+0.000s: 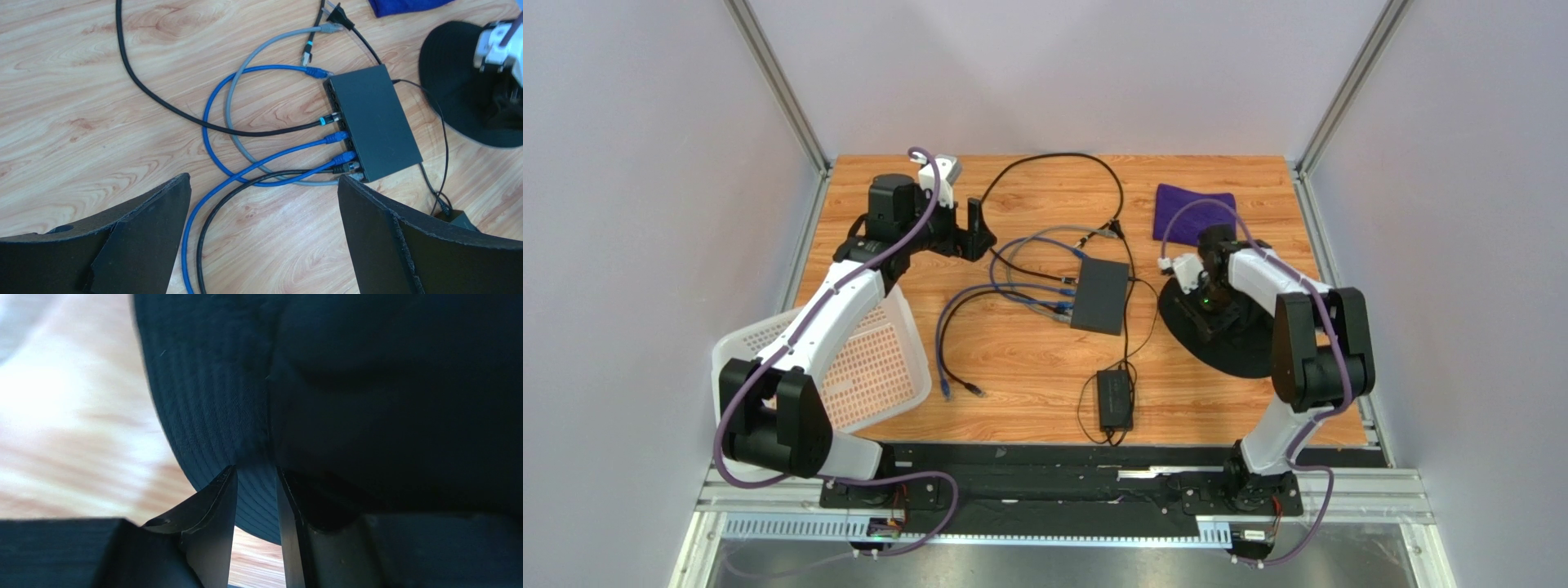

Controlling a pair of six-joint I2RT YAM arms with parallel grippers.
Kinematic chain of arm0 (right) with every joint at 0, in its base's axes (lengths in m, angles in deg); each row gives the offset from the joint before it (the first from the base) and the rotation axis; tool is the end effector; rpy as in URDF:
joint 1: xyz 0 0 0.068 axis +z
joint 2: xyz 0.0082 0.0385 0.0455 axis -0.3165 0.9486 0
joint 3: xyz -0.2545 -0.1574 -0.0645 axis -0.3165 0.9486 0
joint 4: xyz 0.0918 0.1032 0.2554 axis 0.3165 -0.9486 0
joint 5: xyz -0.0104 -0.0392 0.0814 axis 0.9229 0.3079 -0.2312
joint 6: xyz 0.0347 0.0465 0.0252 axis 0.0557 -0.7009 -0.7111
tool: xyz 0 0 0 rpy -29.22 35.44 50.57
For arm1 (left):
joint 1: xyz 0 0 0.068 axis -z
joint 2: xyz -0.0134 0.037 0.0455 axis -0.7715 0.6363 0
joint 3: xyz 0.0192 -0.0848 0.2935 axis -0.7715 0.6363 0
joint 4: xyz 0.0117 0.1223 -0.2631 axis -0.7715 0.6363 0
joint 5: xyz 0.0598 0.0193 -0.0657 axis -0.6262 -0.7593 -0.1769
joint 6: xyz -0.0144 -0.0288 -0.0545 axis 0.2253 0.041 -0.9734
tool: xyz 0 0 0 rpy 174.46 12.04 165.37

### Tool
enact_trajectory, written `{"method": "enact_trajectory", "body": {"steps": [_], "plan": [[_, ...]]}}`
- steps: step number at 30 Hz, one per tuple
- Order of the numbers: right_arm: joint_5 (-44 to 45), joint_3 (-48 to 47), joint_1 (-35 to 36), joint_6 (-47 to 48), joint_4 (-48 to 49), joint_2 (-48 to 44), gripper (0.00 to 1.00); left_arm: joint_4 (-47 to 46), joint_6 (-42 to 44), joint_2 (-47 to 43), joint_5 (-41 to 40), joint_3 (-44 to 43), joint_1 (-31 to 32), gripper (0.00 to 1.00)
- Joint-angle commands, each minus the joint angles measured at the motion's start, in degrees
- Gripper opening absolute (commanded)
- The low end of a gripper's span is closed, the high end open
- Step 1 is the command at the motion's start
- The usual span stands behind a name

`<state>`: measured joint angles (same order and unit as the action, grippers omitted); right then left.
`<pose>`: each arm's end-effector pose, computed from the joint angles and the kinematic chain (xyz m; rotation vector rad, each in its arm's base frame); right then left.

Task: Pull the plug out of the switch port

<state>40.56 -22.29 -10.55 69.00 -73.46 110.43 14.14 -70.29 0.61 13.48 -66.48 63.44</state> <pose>0.3276 0.0477 0.1754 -1.0584 2.8567 0.0356 0.3436 -0.0977 0.3368 0.3557 2.0460 -0.6041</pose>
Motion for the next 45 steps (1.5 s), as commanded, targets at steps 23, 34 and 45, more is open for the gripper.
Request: {"method": "enact_trajectory", "body": {"steps": [23,34,45], "plan": [[-7.51,-46.29,2.11,-21.22,-0.04,13.82,0.54,6.59,8.08,0.86,7.81,-1.54,0.32,0.98],[-10.35,-35.95,11.78,-22.62,-6.03,13.41,0.73,16.78,6.88,11.24,3.17,-9.60,1.38,0.95],[-9.82,-27.86,12.66,-20.26,-3.48,0.76,0.75,62.17,42.10,-5.09,-1.14,-20.80,-8.71,0.97]]}}
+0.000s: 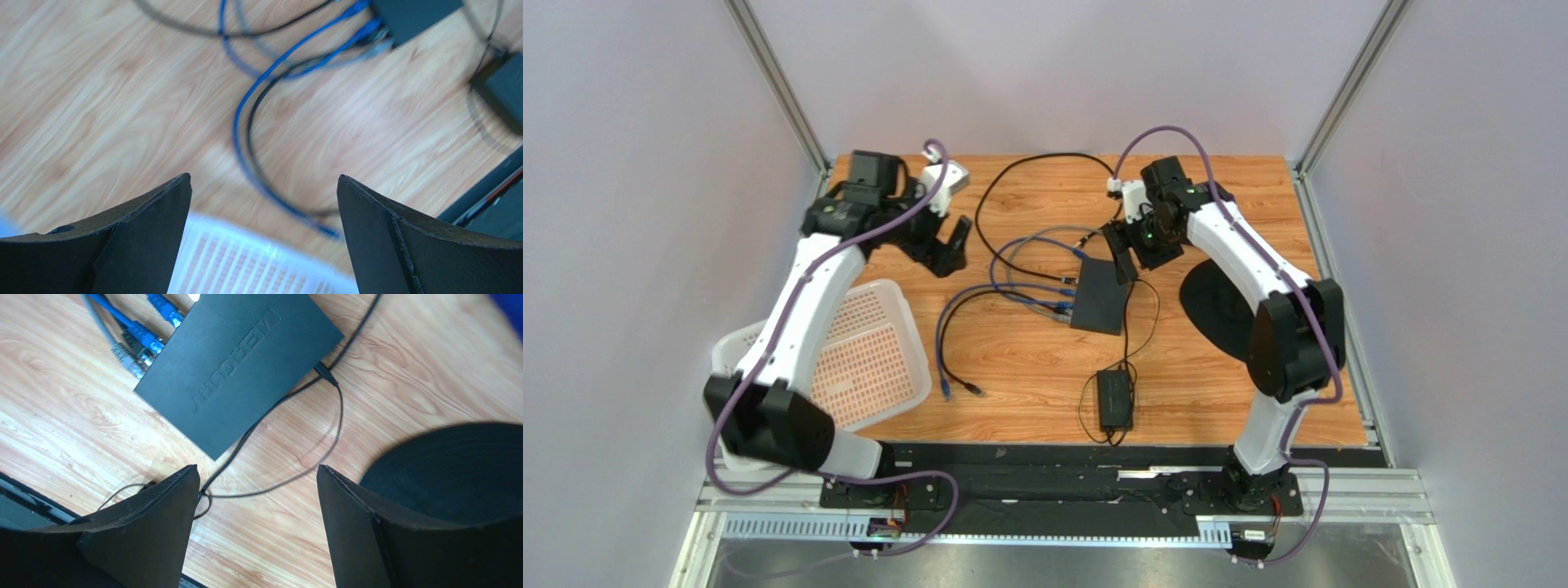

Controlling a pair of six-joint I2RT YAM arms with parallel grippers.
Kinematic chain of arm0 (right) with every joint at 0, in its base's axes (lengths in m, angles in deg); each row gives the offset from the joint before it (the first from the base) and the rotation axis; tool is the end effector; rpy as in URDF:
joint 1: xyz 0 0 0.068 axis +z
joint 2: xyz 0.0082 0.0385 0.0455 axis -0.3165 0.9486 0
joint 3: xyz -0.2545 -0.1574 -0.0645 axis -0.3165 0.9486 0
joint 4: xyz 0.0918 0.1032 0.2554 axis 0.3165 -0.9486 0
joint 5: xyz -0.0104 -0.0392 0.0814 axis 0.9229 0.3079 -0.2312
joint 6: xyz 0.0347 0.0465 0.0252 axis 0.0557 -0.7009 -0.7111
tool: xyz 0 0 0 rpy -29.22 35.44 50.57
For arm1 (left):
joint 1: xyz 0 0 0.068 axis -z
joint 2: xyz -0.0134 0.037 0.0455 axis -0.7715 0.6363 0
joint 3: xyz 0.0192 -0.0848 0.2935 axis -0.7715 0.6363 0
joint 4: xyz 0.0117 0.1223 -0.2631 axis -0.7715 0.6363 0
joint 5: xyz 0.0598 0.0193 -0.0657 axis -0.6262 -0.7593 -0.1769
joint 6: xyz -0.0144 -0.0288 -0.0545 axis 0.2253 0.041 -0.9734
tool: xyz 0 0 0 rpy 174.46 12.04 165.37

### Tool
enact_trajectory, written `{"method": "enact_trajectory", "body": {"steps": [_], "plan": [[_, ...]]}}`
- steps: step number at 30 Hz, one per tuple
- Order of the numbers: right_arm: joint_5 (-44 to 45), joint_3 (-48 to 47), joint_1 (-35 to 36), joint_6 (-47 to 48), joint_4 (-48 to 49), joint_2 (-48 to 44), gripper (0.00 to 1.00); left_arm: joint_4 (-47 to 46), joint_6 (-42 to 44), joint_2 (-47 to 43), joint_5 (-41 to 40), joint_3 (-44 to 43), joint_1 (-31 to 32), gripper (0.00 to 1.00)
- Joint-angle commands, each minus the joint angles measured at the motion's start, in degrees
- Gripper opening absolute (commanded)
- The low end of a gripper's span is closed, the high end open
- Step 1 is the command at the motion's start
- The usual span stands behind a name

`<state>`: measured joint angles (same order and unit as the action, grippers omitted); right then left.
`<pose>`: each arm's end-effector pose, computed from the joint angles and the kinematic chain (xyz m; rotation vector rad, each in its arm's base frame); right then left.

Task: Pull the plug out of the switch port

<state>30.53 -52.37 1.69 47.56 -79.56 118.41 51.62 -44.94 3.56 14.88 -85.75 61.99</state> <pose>0.3976 0.1571 0.2812 -0.8036 2.6548 0.3430 0.3264 -0.0861 0.3849 0.7976 2.2445 -0.4340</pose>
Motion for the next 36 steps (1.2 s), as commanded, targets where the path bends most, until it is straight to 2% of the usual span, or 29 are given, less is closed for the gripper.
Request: {"method": "enact_trajectory", "body": {"steps": [1,3,4,7,8,10,13,16,21,24,32,36], "plan": [[0.38,3.09,0.51,1.63,2.62,-7.66,0.75,27.45,21.38,-8.83,-3.68,0.84,-11.12,0.97],[0.30,4.85,0.78,1.98,2.62,-8.89,0.75,33.07,25.10,-10.86,-8.42,4.10,-16.05,0.94],[0.12,5.21,0.69,2.07,2.62,-8.99,0.73,33.80,27.55,-11.56,-11.31,7.68,-20.43,0.93],[-0.32,5.65,0.69,2.25,2.70,-8.55,0.72,31.27,29.06,-12.97,-16.94,16.37,-28.09,0.89],[-0.41,5.56,0.69,2.25,3.05,-8.11,0.72,29.52,29.24,-13.23,-19.57,18.51,-33.60,0.87],[-0.93,5.04,0.78,1.98,3.23,-7.58,0.71,22.06,29.51,-13.41,-21.87,24.55,-37.16,0.85],[-1.90,3.28,1.13,1.63,2.71,-5.65,0.71,9.32,31.17,-14.20,-30.30,31.42,-38.23,0.85],[-2.51,1.09,1.22,1.54,2.00,-3.54,0.70,-2.47,31.18,-12.19,-35.32,33.11,-38.14,0.87],[-2.87,-0.59,1.39,1.54,1.83,-1.52,0.70,-17.48,31.27,-2.09,-39.11,29.09,-38.05,0.87],[-2.78,-0.68,1.39,1.81,1.74,-1.52,0.70,-21.46,30.83,3.27,-38.85,24.27,-36.56,0.87],[-1.73,0.47,1.39,2.95,1.83,-2.13,0.70,-22.36,26.71,16.28,-36.21,12.56,-29.54,0.87],[-1.11,-0.06,1.39,3.47,1.56,-2.83,0.70,-16.39,19.25,21.47,-38.05,2.91,-28.74,0.87]]}}
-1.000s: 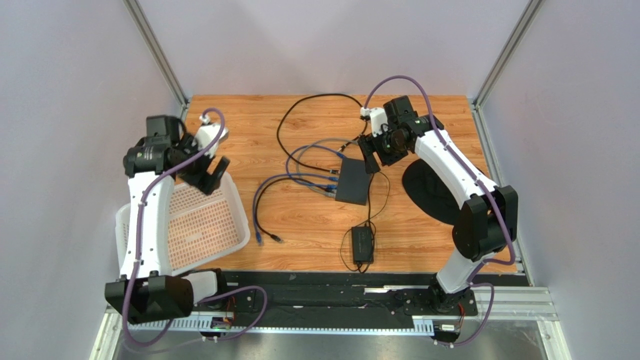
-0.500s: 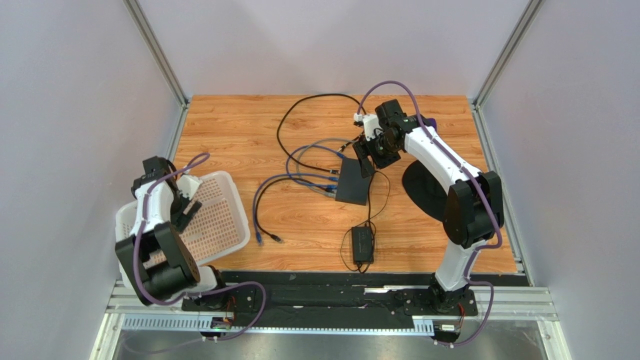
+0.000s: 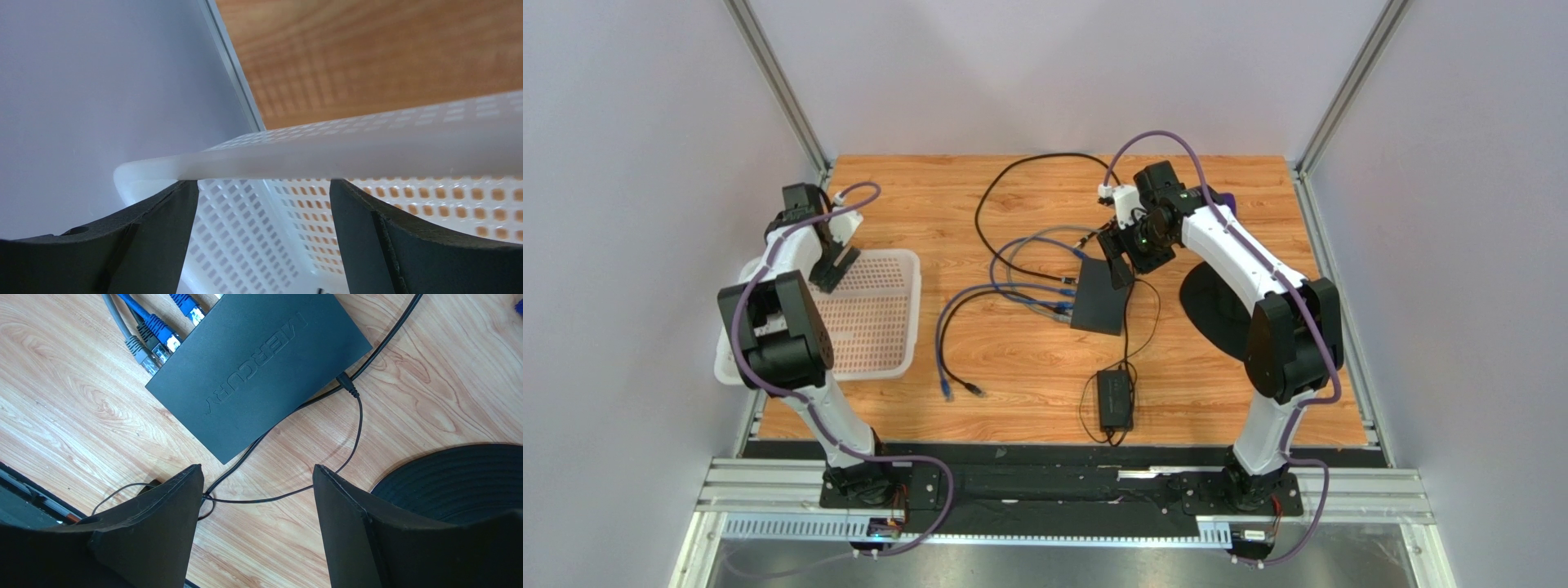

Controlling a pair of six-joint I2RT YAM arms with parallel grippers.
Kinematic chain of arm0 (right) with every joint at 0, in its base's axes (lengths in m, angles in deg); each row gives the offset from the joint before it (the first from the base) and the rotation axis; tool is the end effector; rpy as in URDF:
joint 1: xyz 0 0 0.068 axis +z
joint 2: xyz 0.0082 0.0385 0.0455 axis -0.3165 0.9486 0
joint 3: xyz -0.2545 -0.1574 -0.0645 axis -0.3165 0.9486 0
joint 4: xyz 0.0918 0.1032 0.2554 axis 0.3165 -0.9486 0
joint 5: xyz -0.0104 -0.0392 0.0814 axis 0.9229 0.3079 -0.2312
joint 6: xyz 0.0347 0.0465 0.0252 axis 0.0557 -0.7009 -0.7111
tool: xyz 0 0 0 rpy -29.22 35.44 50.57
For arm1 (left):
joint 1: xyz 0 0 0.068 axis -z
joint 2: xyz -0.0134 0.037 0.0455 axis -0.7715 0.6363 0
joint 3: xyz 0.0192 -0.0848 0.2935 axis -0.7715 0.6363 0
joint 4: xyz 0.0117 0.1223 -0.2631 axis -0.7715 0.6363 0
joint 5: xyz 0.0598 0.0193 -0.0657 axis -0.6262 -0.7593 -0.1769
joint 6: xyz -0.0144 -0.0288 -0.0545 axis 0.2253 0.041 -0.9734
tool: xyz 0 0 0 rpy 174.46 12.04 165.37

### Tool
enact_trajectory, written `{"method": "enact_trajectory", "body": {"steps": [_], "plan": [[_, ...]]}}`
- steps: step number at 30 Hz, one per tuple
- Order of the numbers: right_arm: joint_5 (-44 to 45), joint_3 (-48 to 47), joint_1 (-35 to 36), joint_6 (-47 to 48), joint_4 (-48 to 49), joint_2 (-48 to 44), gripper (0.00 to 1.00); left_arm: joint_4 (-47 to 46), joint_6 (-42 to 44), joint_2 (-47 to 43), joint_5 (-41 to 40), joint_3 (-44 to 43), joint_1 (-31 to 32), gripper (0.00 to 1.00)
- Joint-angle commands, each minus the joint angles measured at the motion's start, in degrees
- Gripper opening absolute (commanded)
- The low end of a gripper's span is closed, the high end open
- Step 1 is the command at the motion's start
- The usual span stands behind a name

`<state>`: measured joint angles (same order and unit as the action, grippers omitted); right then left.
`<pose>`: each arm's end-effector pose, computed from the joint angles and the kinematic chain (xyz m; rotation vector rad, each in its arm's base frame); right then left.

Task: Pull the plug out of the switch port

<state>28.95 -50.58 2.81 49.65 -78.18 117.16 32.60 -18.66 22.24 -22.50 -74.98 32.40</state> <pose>0.3895 0.1643 0.2812 -0.8810 2.6105 0.3764 0.3899 0.1397 0.2224 0.5511 2.6833 0.6752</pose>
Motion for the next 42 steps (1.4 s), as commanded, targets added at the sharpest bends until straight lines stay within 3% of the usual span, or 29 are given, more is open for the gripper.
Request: {"method": "enact_trajectory", "body": {"steps": [1,3,8,11,14,16,19,21,24,37,42], "plan": [[0.64,-1.85,0.28,1.64,0.10,-1.85,0.70,3.94,-7.92,2.44,-0.94,-8.94,0.86,0.86],[0.90,-1.94,0.28,2.34,0.10,-2.46,0.70,7.81,-10.37,0.26,0.98,-10.96,0.86,0.86],[2.66,-0.80,-0.60,1.12,0.10,-5.10,0.70,16.67,-14.42,-13.36,20.74,-15.09,3.40,0.90],[2.23,-1.23,-2.79,-1.17,0.62,-4.93,0.70,20.21,-16.09,-18.38,34.36,-18.08,9.37,0.93],[-4.18,-1.94,-4.12,2.33,4.39,-3.17,0.71,14.20,-22.49,-22.16,43.43,-13.38,17.45,0.94],[-2.97,-2.72,-4.20,3.57,8.60,-0.63,0.71,7.77,-33.02,-23.39,46.33,-8.88,23.23,0.95],[-2.52,-9.39,-5.51,1.39,6.88,6.22,0.71,-1.04,-45.95,-20.42,44.59,-3.24,28.09,0.96],[-7.32,-14.24,-6.57,-2.13,5.11,10.60,0.69,-1.93,-51.57,-16.13,43.62,-3.50,30.47,0.96],[-7.46,-12.76,-5.53,0.31,8.69,11.68,0.69,-0.79,-55.02,-13.13,41.43,-4.90,30.74,0.95],[-8.24,-24.17,-0.52,2.95,9.24,26.00,0.70,-0.79,-52.58,-21.28,39.93,1.59,30.74,0.94],[-8.76,-22.69,1.94,3.93,8.63,27.50,0.69,-0.18,-50.82,-23.75,38.88,2.48,30.74,0.94]]}}
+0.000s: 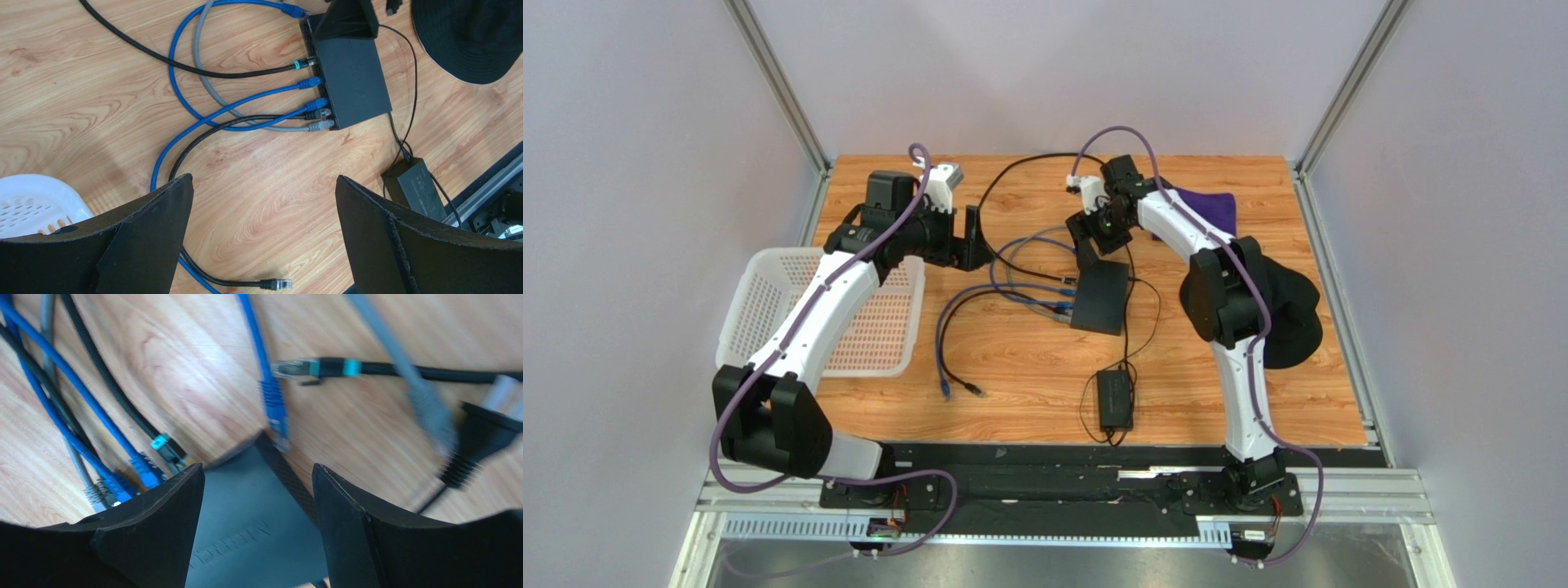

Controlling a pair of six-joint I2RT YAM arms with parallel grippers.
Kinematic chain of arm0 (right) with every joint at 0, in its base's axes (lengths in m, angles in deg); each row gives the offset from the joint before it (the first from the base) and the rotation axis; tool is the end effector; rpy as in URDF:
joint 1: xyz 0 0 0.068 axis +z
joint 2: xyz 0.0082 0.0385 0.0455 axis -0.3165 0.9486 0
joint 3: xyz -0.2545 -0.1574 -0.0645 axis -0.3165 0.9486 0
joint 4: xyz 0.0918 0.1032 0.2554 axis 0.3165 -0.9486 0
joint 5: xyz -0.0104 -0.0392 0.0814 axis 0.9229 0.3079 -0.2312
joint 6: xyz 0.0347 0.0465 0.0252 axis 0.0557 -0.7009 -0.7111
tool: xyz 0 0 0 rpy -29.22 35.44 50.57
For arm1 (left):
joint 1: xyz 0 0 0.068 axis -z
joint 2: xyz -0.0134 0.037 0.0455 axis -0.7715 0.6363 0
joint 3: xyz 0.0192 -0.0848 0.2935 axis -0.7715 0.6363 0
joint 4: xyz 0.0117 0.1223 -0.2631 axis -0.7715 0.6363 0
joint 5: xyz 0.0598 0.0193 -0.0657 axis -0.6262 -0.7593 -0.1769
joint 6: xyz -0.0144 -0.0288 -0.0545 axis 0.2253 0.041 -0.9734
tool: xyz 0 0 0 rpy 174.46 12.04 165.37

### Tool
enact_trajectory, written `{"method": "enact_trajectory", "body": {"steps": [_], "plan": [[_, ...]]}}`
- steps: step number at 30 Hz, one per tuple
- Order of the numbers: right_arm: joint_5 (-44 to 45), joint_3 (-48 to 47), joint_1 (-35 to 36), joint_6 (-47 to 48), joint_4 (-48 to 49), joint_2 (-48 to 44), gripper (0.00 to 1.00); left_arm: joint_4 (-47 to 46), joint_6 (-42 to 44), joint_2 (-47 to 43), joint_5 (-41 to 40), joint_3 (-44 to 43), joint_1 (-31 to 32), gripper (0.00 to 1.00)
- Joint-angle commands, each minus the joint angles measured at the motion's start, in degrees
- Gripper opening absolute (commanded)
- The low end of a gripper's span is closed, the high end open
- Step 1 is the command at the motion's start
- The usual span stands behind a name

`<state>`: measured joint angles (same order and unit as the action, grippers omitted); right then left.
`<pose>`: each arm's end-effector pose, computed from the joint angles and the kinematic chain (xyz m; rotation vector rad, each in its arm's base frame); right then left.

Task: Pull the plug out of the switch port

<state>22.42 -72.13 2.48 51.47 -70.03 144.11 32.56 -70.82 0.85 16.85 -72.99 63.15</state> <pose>0.5055 0.2117 0.1930 -0.9326 2.5213 0.5176 0.3299 -0.0955 0.3477 0.3478 2.2560 -0.6833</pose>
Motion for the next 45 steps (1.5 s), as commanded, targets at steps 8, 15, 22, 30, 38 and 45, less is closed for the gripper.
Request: {"method": "enact_trajectory", "body": {"steps": [8,15,22,30,38,45], "plan": [[-5.39,9.48,6.05,0.01,0.29,-5.24,0.67,-0.22,1.78,-2.79,-0.82,0.93,-0.10,0.94],[-6.97,15.56,9.21,-1.49,1.00,-9.99,0.67,-2.24,1.16,-3.23,-0.47,3.12,-0.10,0.94],[-8.21,15.92,12.38,-2.97,0.82,-12.19,0.67,-3.56,0.28,-4.55,-0.82,5.41,-0.19,0.94],[-4.34,13.98,7.04,-5.00,-0.32,-19.39,0.71,-4.00,0.55,-6.05,-1.00,6.81,-0.45,0.95],[2.85,23.20,0.96,-1.84,0.81,-36.25,0.72,-5.49,-0.51,-1.04,3.21,6.47,0.60,0.95],[6.82,32.35,-0.53,-1.14,2.14,-46.55,0.72,-11.64,-2.44,5.29,6.12,6.13,5.96,0.94]]}}
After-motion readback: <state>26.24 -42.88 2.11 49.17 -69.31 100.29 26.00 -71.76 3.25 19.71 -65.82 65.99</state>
